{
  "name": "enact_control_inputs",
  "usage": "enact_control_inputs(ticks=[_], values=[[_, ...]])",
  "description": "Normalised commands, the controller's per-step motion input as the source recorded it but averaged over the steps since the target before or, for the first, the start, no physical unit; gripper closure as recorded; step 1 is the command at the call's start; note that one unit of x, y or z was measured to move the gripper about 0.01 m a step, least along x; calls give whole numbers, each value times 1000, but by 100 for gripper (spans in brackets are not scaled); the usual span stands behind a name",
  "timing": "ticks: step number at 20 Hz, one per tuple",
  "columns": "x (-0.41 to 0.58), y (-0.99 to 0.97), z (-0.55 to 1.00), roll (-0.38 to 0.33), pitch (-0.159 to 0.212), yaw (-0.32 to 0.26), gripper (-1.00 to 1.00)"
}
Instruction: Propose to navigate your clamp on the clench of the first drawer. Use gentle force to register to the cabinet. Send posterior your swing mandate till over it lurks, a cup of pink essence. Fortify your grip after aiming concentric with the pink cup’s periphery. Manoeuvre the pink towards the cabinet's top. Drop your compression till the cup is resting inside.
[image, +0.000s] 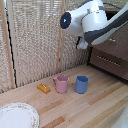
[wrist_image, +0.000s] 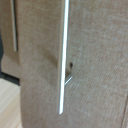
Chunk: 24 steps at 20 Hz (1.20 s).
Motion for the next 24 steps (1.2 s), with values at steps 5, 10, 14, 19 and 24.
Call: enact_control_inputs(ticks=[5,10,14,19,24], values=[[41,370,124,326,0,-172,-100],[46,361,95,339,0,-171,-100],[53,339,73,345,0,-175,-100],[133,300,25,360,23,-174,-100],[193,309,0,375,58,-156,-100]])
